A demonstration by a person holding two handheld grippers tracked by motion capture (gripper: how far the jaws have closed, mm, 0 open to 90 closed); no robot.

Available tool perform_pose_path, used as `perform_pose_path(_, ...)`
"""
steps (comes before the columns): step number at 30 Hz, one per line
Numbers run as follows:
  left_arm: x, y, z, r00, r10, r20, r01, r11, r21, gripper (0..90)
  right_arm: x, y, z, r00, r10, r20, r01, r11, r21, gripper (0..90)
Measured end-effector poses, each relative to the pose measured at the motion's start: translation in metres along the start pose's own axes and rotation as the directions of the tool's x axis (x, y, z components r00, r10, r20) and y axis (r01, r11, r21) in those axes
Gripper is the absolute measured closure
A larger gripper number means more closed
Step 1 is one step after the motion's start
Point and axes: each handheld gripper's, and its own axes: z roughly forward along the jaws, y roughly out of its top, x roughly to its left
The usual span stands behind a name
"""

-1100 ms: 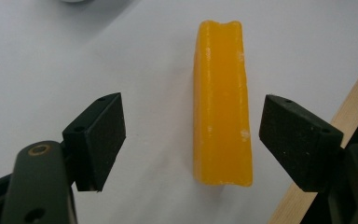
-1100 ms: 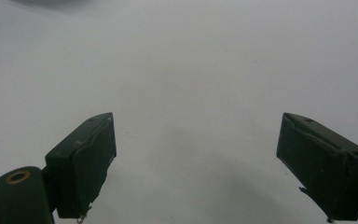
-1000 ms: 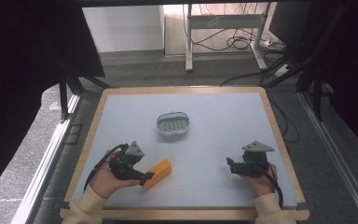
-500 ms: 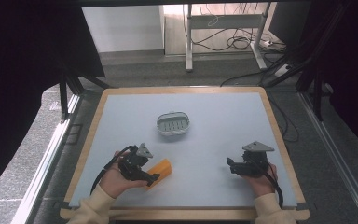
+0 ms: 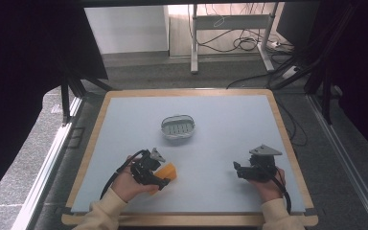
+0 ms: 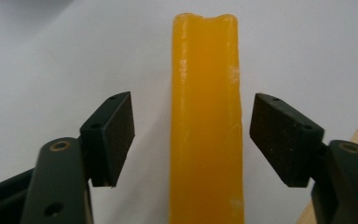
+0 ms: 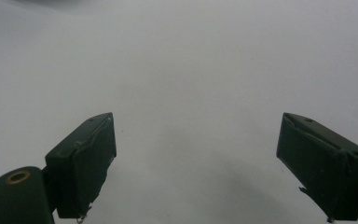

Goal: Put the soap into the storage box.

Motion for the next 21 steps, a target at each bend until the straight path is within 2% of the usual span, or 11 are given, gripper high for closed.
perform_pose_path(9, -0.002, 0.001, 0.011, 0.9999, -0.01, -0.001, 0.01, 0.9992, 0.038, 38.9, 0.0, 0.0, 0.0, 1.0, 0.0, 0.006, 0.0, 1.0, -0.002, 12.1)
perform_pose_path(14, -0.003, 0.001, 0.016, 0.9999, -0.01, 0.009, 0.009, 0.9978, 0.066, 50.6, 0.0, 0.0, 0.0, 1.0, -0.002, 0.009, 0.002, 1.0, 0.002, 12.1)
perform_pose_path(17, -0.003, 0.001, 0.016, 0.9999, -0.009, -0.012, 0.01, 0.9973, 0.073, 56.9, 0.001, 0.0, 0.0, 0.9996, -0.019, 0.021, 0.019, 1.0, 0.004, 12.1)
perform_pose_path(19, -0.001, 0.001, 0.016, 0.9998, -0.015, -0.012, 0.016, 0.9972, 0.073, 60.8, 0.002, 0.0, 0.0, 0.9995, -0.023, 0.022, 0.023, 1.0, 0.005, 12.1)
perform_pose_path(21, -0.001, 0.001, 0.016, 0.9998, -0.014, -0.011, 0.015, 0.9972, 0.074, 61.1, 0.001, 0.0, -0.001, 0.9995, -0.023, 0.022, 0.022, 1.0, 0.005, 12.1)
